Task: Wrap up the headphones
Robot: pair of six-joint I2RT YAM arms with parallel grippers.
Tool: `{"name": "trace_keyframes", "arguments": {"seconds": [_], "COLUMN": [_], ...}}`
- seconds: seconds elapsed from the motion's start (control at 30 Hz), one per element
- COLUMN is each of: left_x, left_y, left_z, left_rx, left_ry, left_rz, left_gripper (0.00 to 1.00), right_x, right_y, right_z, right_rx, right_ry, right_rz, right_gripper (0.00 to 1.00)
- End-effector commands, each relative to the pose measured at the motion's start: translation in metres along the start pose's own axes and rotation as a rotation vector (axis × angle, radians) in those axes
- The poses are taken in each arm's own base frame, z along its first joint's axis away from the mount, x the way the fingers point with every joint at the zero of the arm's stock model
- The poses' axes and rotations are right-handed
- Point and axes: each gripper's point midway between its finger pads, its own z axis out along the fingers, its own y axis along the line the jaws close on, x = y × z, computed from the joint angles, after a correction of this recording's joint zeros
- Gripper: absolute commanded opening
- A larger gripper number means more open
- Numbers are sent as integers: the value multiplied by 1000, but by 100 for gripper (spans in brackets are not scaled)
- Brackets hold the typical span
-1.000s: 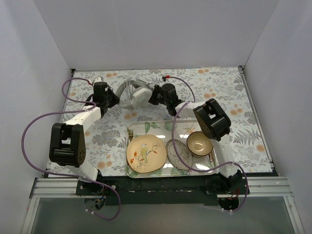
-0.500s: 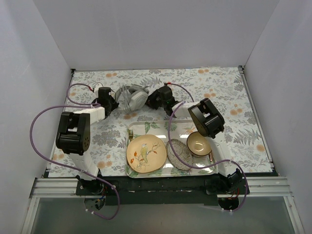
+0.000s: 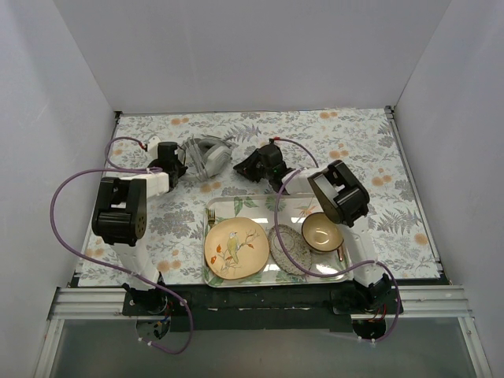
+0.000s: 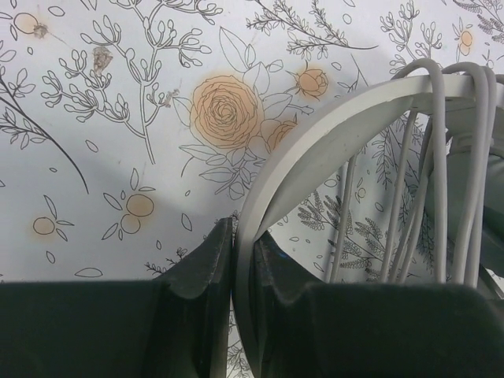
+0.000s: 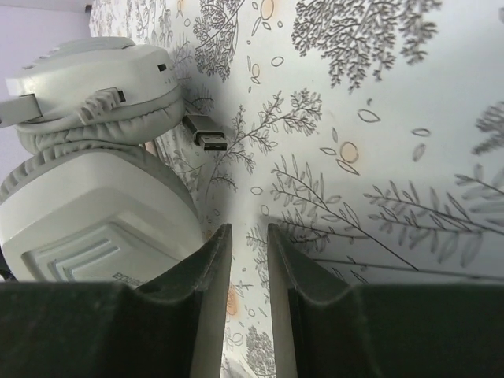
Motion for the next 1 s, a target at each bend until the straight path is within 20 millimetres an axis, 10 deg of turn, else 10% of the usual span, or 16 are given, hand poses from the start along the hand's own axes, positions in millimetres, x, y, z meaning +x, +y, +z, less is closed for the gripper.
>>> {"name": "trace_keyframes", "arguments": {"seconds": [0.0,0.53,0.87,0.97], "left_x": [-30,-37,-97,-114], "left_y": [-21,-14,-34,-41], "left_z": [5,9,-30,-55], "left_rx": [50,1,83,166], "left_ry": [-87,-37,-163,-215], "left_rz": [-44,-52,126,199], "left_gripper": [0,43,96,98], "right_x": [-27,-79,-105,-112], "right_y": [31,74,98,90], "right_z": [-22,-104,-175,-197], "right_rx": [-45,-92,-99,-23], "right_ry": [-126,-403,-565,-575], "right_rz": [-73,-350,-699,-854], "right_gripper": [32,33,34,36]}}
